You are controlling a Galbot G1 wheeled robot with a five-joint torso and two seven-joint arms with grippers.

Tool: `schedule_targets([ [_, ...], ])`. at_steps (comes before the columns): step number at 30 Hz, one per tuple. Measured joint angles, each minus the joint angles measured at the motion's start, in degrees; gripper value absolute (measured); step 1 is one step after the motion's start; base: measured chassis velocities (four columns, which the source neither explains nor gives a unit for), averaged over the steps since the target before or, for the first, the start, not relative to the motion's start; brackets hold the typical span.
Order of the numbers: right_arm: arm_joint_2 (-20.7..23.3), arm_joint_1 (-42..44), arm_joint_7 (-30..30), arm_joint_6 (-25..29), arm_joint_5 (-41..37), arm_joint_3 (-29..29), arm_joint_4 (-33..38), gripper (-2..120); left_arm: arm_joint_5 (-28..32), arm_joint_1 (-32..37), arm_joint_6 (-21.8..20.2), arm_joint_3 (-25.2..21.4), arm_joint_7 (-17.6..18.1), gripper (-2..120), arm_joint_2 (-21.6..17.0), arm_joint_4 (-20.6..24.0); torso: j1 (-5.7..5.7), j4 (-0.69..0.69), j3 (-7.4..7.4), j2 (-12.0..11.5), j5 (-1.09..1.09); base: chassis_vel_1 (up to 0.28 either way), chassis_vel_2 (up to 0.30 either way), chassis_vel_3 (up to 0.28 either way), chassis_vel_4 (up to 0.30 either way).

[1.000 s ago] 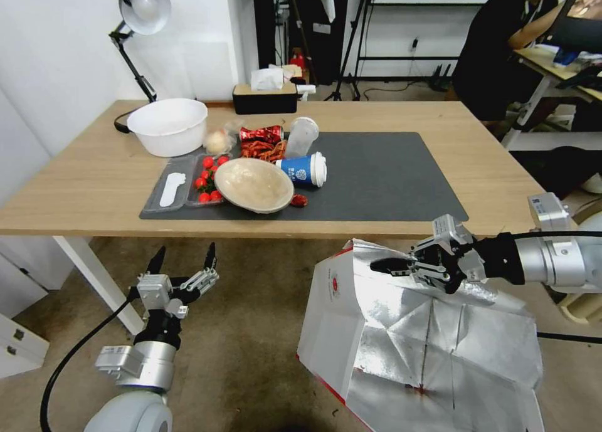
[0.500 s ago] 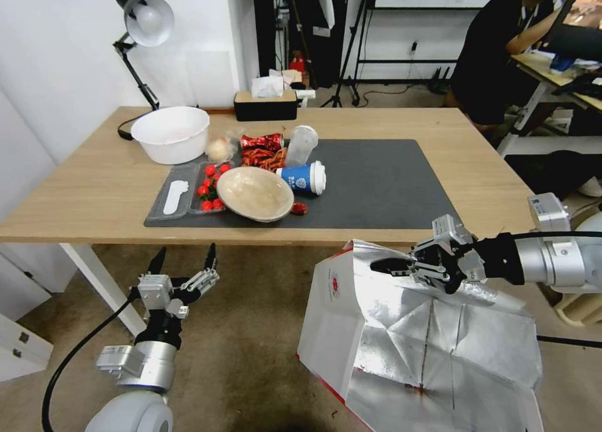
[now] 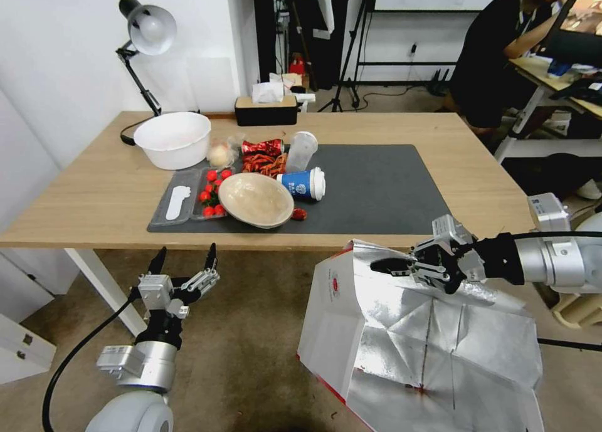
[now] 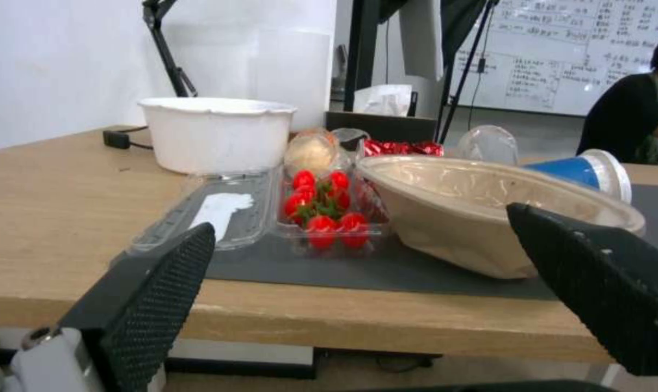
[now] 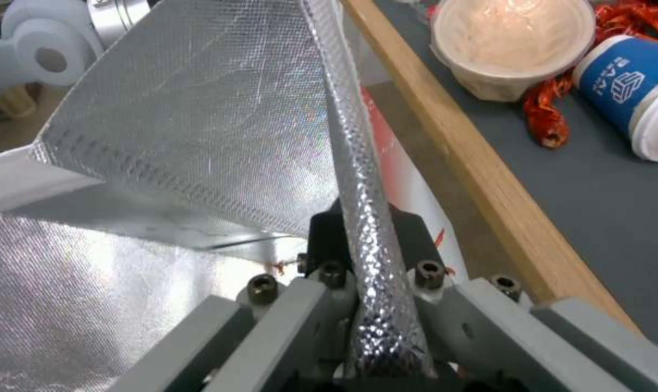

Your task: Pick up the food delivery bag from the floor and place it on the table.

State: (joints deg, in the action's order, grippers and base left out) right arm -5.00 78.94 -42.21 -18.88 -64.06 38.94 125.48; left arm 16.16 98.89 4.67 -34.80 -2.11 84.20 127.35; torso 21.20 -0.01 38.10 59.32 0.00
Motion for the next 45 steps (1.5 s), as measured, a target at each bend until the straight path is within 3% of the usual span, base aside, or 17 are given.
schedule_targets([
  [18, -0.2, -0.1, 1.1, -0.1, -0.8, 0.4, 0.9, 0, -0.3, 0.1, 0.0, 0.0, 0.2, 100, -0.1, 0.2, -0.04, 0.00, -0.10, -0.2, 0.00, 0.000, 0.000, 0.000, 0.000],
  [26, 0.0, -2.8, 2.1, -0.7, -6.5, 3.4, 2.2, 0, -0.4, 0.4, 0.4, -0.1, 0.2, 100, 0.0, 0.3, -0.15, 0.00, -0.23, -0.4, 0.00, 0.000, 0.000, 0.000, 0.000],
  [29, -0.9, -4.1, 4.7, -1.1, -12.0, 6.7, 3.7, 0, -0.6, 0.4, 0.5, 0.0, 0.2, 100, 0.2, 0.2, -0.19, 0.00, -0.27, -0.5, 0.00, 0.000, 0.000, 0.000, 0.000],
  [38, -3.9, -4.6, 11.5, -1.7, -18.8, 13.0, 6.2, 0, -1.0, 0.3, 0.5, 0.2, 0.2, 100, 0.3, 0.0, -0.22, 0.00, -0.32, -0.6, 0.00, 0.000, 0.000, 0.000, 0.000],
  [45, -8.3, -8.3, 23.2, -1.6, -23.5, 14.6, 8.0, 0, -1.4, 0.2, 0.5, 0.6, 0.1, 100, 0.6, -0.2, -0.25, -0.01, -0.35, -0.6, 0.00, 0.000, 0.000, 0.000, 0.000],
])
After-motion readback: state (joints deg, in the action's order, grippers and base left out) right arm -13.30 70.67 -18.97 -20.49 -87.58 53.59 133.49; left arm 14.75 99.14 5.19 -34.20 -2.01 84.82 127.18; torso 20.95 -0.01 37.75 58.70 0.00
